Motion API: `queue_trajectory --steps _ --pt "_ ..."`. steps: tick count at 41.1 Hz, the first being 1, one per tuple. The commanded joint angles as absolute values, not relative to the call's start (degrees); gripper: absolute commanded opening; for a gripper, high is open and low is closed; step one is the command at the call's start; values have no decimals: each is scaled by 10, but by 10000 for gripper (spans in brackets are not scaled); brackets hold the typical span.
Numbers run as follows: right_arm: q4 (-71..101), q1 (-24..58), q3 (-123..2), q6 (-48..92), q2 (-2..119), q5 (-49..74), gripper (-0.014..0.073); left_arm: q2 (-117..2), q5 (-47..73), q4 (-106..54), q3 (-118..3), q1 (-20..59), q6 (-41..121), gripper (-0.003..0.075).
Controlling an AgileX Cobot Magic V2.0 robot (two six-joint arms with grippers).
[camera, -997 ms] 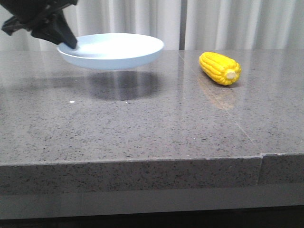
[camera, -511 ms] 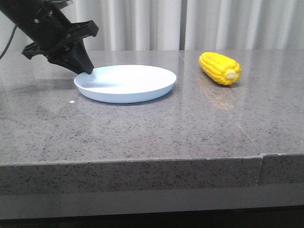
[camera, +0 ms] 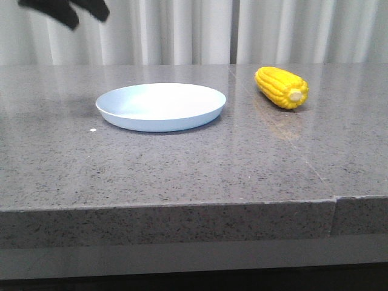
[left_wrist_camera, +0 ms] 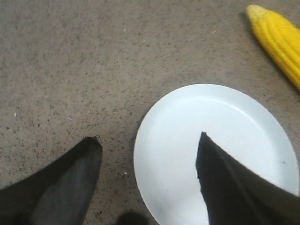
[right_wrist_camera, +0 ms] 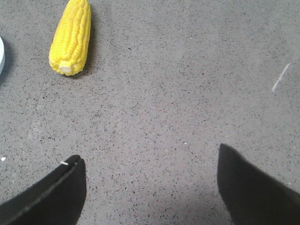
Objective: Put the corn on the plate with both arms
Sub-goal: 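Push the white plate with the left gripper toward the corn, then lower the open right gripper over the yellow corn cob and close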
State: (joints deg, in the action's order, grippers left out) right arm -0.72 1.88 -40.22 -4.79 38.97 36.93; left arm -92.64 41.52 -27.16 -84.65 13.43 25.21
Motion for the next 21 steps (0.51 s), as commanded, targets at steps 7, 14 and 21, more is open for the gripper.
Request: queue_trajectory --steps 7,14,21 --pt "-14 20 -417 -44 393 333 602 -751 376 -210 -771 216 251 438" --pt "-14 20 -417 -44 393 333 602 -654 372 -188 -683 274 251 438" --pt "-14 20 -417 -44 393 333 602 -573 372 -188 -608 324 251 438"
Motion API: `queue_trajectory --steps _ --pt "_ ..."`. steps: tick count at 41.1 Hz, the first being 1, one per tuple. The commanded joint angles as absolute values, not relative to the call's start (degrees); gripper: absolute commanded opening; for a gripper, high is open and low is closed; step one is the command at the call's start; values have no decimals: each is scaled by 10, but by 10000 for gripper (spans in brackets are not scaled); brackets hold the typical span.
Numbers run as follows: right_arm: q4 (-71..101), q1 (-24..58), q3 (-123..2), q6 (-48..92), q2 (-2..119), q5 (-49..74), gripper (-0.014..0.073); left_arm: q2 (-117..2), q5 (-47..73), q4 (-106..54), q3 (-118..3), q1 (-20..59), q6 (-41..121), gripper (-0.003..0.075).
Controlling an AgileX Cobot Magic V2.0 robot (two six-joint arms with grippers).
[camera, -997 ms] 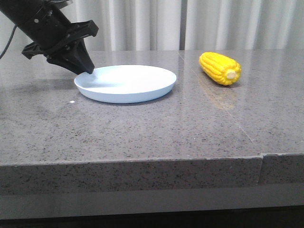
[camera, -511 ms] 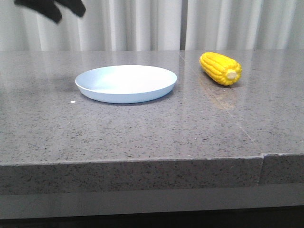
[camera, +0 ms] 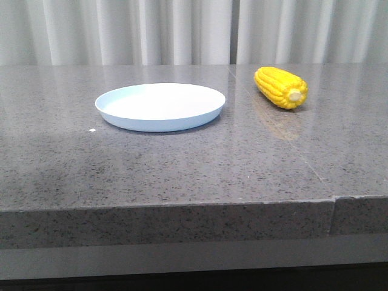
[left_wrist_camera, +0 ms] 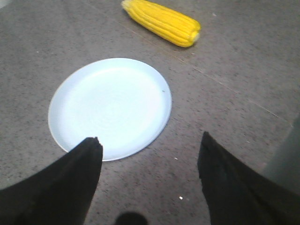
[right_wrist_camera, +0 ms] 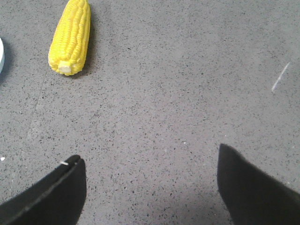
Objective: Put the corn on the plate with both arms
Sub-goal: 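Lower the open right gripper over the yellow corn cob and close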
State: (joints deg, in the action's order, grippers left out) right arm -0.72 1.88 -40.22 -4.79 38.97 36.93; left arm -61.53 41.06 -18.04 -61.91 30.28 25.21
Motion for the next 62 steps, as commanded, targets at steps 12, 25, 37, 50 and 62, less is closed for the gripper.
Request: queue_trajectory --steps 12,25,37,50,62 --pt "-13 20 -417 -44 393 327 602 -445 371 -155 -501 335 220 438" --pt "21 36 -433 -44 421 354 602 -394 373 -50 -496 313 139 438" --pt "22 115 -573 -33 589 454 602 -394 371 -50 -496 313 139 438" --pt "22 145 -751 -26 804 473 602 -394 371 -50 -496 313 139 438" --pt "14 145 -901 -26 980 474 602 -394 371 -50 -496 313 139 438"
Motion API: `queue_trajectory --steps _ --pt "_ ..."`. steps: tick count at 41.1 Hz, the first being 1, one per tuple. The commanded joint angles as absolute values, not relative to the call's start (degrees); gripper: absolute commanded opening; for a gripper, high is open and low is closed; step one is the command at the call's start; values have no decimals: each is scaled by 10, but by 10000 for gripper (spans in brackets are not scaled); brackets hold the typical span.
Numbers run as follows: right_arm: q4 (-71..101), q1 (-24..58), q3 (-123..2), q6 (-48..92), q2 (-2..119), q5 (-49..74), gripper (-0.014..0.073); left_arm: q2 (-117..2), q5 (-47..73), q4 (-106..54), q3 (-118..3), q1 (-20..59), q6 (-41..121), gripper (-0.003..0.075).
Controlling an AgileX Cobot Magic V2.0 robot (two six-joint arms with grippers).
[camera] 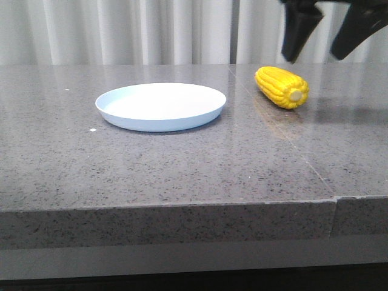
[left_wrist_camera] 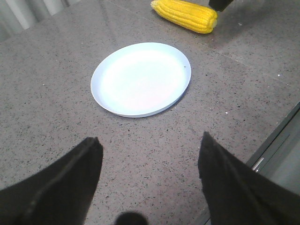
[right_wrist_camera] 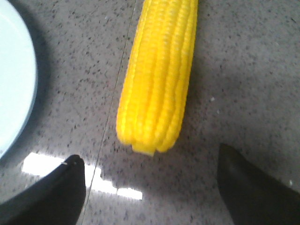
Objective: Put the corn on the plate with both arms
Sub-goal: 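Lower the open right gripper over the yellow corn cob and close, then lift the corn with the right gripper and carry it over the plate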
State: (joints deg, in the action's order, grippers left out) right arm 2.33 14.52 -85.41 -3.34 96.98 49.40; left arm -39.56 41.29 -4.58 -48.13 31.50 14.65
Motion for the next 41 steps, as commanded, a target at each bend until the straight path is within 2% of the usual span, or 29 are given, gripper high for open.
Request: queue_trajectory --steps 1,15,18,22,25,34,41 --pt "13 145 -910 -26 994 475 602 -394 371 -50 -496 313 139 438" --pt "4 145 -1003 -26 1104 477 595 -394 371 -50 -496 313 139 438" --pt "4 145 -1011 -26 1110 483 528 -394 371 -50 -496 313 139 438" --pt "4 145 -1011 -26 1110 488 314 -394 371 -50 -496 313 139 438" --pt "4 145 -1011 -26 1110 490 234 -394 371 -50 -496 313 139 438" --pt "5 150 -1055 -26 1083 555 251 -394 371 -50 -496 313 139 438" --pt "27 187 -1104 -24 1056 622 251 -395 371 -50 -496 313 139 438"
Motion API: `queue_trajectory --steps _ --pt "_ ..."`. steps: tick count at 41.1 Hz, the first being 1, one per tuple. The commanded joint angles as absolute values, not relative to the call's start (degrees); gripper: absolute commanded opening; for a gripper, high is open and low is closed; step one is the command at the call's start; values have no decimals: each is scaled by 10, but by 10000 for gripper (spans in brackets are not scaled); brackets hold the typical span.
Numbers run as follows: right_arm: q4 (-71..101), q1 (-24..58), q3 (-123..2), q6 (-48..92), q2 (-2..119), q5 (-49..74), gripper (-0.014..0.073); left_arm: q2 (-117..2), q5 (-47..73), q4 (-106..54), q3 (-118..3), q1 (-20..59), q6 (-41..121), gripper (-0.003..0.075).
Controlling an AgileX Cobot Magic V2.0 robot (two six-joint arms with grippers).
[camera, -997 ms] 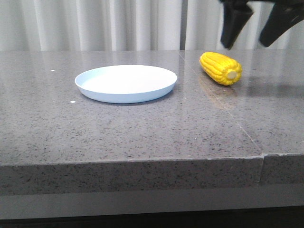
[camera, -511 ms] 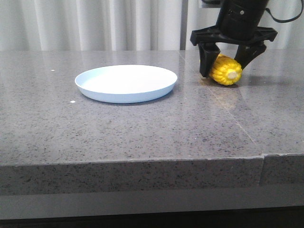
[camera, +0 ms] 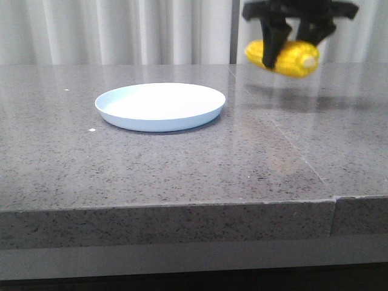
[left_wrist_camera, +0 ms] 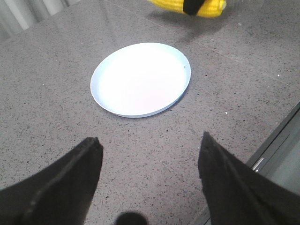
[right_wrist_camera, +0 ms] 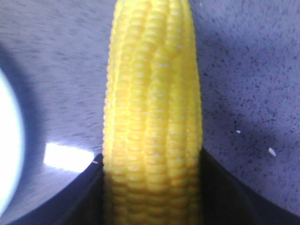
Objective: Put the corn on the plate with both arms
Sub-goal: 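Lift the corn with the right gripper and carry it over the plate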
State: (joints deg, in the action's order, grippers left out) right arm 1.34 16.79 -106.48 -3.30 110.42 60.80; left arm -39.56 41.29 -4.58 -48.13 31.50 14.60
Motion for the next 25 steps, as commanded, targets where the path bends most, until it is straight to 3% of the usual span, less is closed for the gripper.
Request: queue_trajectory --steps 1,12,25 --pt "27 194 -1110 -24 1055 628 251 -395 371 -50 -496 313 139 438" --pt "33 283 -1130 -38 1061 625 251 -395 371 -50 -496 313 139 438" --pt "47 318 -1129 -198 1120 545 251 -395 371 -50 -496 313 139 438"
